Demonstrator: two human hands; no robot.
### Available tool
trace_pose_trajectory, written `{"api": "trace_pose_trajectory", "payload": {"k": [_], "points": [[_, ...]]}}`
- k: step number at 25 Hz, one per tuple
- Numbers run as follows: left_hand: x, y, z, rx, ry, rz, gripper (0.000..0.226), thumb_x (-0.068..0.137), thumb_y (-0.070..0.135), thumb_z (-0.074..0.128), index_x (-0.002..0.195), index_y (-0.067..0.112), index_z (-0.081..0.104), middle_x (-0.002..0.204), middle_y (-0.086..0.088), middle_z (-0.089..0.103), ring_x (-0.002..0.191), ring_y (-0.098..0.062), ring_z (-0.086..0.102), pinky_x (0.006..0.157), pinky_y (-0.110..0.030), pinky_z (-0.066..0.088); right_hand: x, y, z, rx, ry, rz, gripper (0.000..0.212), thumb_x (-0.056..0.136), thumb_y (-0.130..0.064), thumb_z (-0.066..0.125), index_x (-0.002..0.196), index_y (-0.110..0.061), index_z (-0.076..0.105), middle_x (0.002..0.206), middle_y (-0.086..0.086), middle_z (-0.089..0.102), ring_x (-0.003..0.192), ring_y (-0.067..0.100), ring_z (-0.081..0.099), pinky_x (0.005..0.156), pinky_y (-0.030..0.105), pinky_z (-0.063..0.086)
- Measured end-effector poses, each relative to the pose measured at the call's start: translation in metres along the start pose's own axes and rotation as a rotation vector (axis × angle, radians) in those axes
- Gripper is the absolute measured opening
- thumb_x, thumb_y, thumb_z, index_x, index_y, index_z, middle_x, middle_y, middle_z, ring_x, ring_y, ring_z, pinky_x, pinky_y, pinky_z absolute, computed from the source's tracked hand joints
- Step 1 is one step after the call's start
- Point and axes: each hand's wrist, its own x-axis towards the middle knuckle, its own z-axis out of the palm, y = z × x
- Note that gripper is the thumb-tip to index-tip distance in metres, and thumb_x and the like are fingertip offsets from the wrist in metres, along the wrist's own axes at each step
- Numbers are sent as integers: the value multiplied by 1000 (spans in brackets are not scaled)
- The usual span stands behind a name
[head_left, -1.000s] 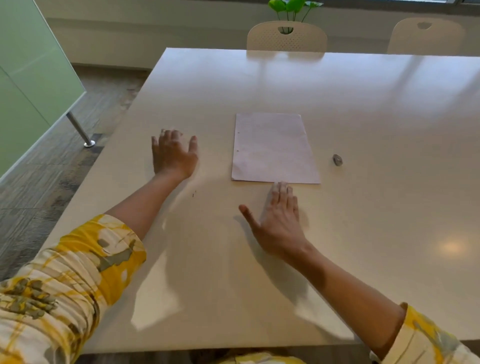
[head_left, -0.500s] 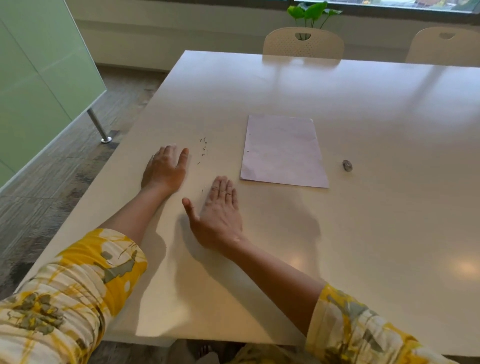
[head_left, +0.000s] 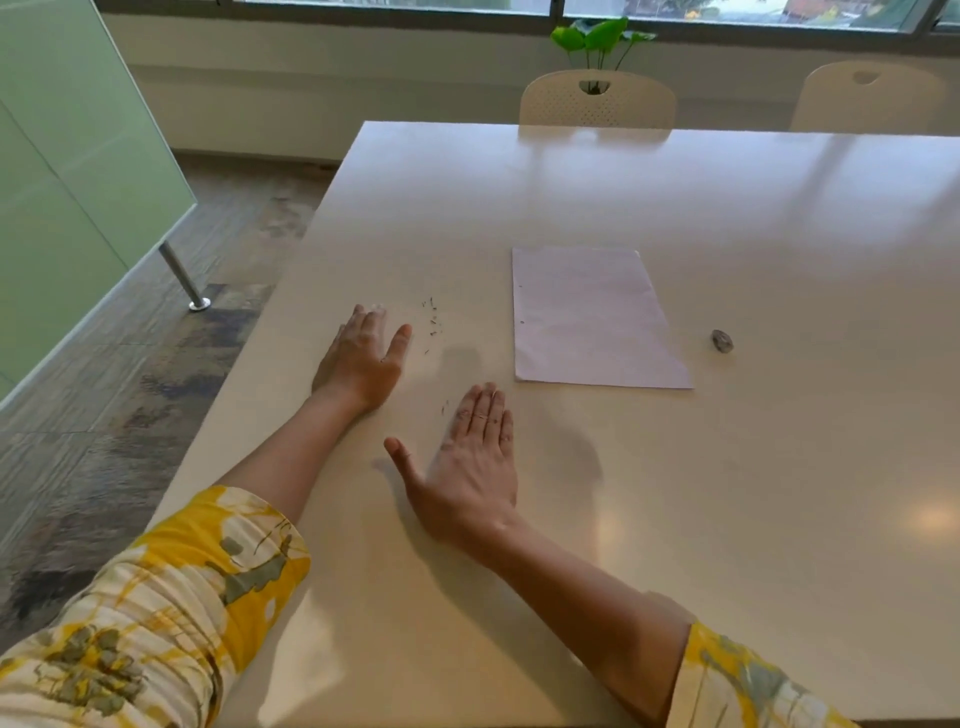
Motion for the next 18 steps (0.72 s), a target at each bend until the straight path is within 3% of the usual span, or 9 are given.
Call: {"api": "trace_pose_trajectory", "payload": {"k": [5, 8, 10, 14, 16, 18], "points": [[0, -10, -7, -72, -14, 118, 60, 104, 49, 33, 151, 11, 36, 159, -8, 35, 152, -20, 19, 122, -41, 20, 20, -22, -9, 338, 87, -154, 93, 94, -73, 18, 155, -10, -15, 163, 5, -20, 149, 16, -19, 117, 28, -13], [-3, -11, -7, -81, -4, 160, 58, 105, 47, 31, 150, 11, 38, 158, -8, 38, 151, -20, 20, 124, -40, 16, 18, -5, -10, 187, 128, 105, 108, 85, -83, 12, 151, -6, -24, 157, 13, -32, 143, 26, -33, 115, 37, -21], [-4, -10, -7, -63, 7, 201, 56, 105, 44, 30, 149, 10, 40, 156, -9, 40, 151, -21, 22, 125, -37, 10, 14, -3, -2, 98, 115, 241, 115, 81, -86, 9, 150, -1, -25, 156, 20, -32, 143, 32, -33, 117, 44, -21], [-6, -14, -9, -62, 4, 241, 55, 105, 44, 29, 148, 11, 42, 155, -7, 42, 150, -19, 24, 123, -33, 6, 14, -20, 10, -1, 142, 8, 105, 86, -83, 12, 156, -8, -12, 164, 12, -16, 150, 24, -19, 122, 38, -12], [-6, -14, -9, -64, -23, 254, 56, 105, 44, 30, 148, 11, 42, 156, -6, 41, 150, -19, 24, 123, -34, 7, 14, -24, 4, 154, 155, -89, 93, 92, -76, 22, 158, -17, -4, 166, 3, -4, 152, 17, -9, 119, 32, -9], [-4, -14, -9, -62, -56, 259, 57, 105, 45, 30, 149, 11, 41, 156, -7, 40, 150, -19, 22, 124, -36, 6, 9, -17, -7, 330, 240, -58, 90, 92, -73, 27, 158, -19, 1, 166, -1, -1, 151, 14, -9, 118, 32, -7]]}}
